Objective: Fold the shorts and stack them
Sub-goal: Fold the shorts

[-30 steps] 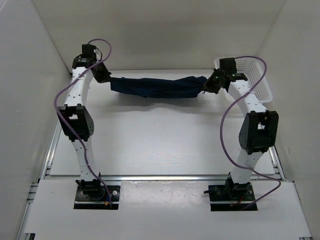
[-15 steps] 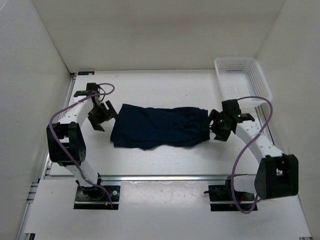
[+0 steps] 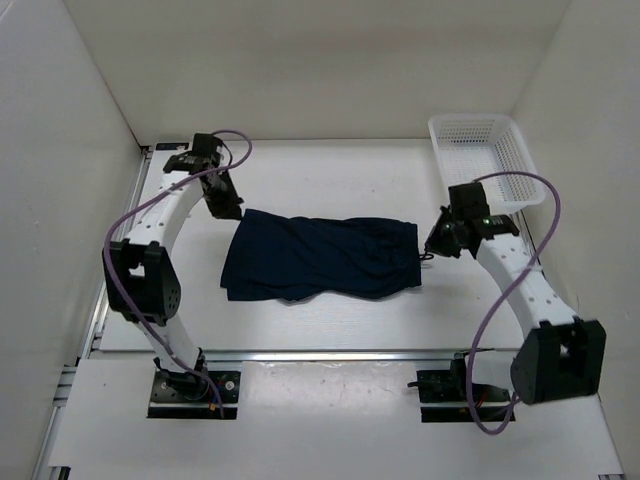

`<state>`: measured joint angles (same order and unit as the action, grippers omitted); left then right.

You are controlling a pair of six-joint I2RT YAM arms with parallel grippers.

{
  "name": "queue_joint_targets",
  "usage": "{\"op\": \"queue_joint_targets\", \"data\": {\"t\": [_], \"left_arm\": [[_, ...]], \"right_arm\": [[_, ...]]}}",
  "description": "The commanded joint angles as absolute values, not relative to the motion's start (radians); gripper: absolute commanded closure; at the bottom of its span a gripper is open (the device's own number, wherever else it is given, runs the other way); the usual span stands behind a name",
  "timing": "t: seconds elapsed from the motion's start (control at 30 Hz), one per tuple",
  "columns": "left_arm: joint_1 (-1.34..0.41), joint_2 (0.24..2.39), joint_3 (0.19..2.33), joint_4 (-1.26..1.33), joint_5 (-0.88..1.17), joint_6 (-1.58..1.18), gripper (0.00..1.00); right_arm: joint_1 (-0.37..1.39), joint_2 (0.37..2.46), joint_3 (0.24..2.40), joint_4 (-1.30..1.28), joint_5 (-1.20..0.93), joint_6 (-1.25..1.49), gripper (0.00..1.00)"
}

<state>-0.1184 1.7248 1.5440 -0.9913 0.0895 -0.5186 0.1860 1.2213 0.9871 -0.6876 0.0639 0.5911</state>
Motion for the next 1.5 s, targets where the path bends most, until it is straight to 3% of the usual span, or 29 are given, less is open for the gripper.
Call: {"op": "queue_joint_targets", "data": {"t": [0.0,0.17,0.53,0.7,0.8,0.9,0.93,1.0,1.17,1.3,1.47], "left_arm": [[-0.153,1.814,1.574,-0.986,0.103,-0.52,0.89],[-0.186,1.85,1.56,-0.977,0.094,-0.531,0.89],[-0.195,1.841,1.493,-0.957,0.094,-0.512,0.89],[-0.195,1.832,1.493,-0.957,0.074,-0.492,0.89],[-0.195,1.832,1.493,-0.968,0.074,-0.483,0.89],[-0.195,1.822,1.514,-0.977,0.064,-0.472,0.89],[-0.195,1.813,1.514,-0.977,0.052,-0.472,0.89],[-0.195,1.813,1.525,-0.986,0.043,-0.463,0.89],[-0.195,1.795,1.525,-0.996,0.043,-0.463,0.89],[-0.195,1.804,1.525,-0.996,0.043,-0.463,0.89],[-0.195,1.815,1.505,-0.985,0.043,-0.463,0.89]], "right_arm": [[0.195,1.371,1.067,-0.621,0.026,0.551,0.99],[0.25,1.511,1.199,-0.575,0.026,0.551,1.0],[0.34,1.983,1.396,-0.593,0.264,0.594,1.0],[0.377,1.951,1.424,-0.618,0.316,0.572,1.0],[0.377,1.855,1.433,-0.64,0.316,0.572,0.9],[0.377,1.714,1.433,-0.65,0.316,0.563,0.53],[0.377,1.645,1.433,-0.664,0.316,0.554,0.31],[0.377,1.585,1.407,-0.664,0.327,0.554,0.17],[0.299,1.454,1.258,-0.673,0.264,0.534,0.07],[0.236,1.393,1.065,-0.588,-0.018,0.42,0.04],[0.213,1.413,0.979,-0.569,0.005,0.431,0.04]]}}
